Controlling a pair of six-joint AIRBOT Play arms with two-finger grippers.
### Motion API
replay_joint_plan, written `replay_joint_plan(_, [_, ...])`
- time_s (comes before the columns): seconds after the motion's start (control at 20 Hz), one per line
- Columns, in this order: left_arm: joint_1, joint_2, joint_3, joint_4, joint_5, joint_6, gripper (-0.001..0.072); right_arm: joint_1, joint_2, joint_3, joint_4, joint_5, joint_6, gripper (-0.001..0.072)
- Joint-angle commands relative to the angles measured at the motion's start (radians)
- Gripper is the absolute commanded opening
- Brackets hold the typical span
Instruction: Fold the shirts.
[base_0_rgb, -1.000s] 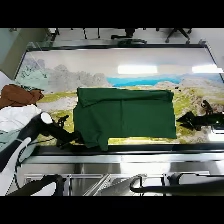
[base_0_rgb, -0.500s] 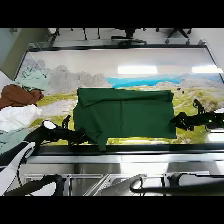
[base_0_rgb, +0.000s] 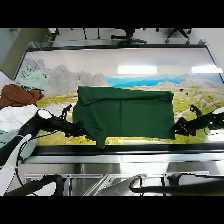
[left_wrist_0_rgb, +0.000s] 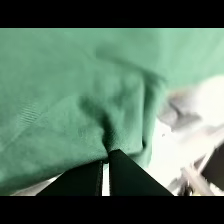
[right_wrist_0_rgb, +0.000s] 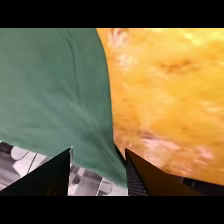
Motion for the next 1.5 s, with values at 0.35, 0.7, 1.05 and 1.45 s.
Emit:
replay_joint_plan(0.35, [0.001,0.204,0.023,0.166,-0.221,-0.063,0.0015,0.117,0.031,-0.034,0.082,0.048,-0.004,0.0021])
replay_joint_plan(0.7, [0.001,0.335,0.026,0.310,-0.256,-0.129,0.0015,0.120,0.215,-0.032,-0.150,0.066,0.217,0.0020])
replay_joint_plan(1.05, [-0.006,0.059,0.409,0.294,-0.185,-0.125,0.0015,0.139,0.193,0.149,0.338,-0.184,-0.075,0.0021])
replay_joint_plan(1.45, [-0.019,-0.381,0.741,0.294,-0.070,-0.095,0.0016,0.192,-0.158,0.330,0.410,-0.338,-0.241,0.0021])
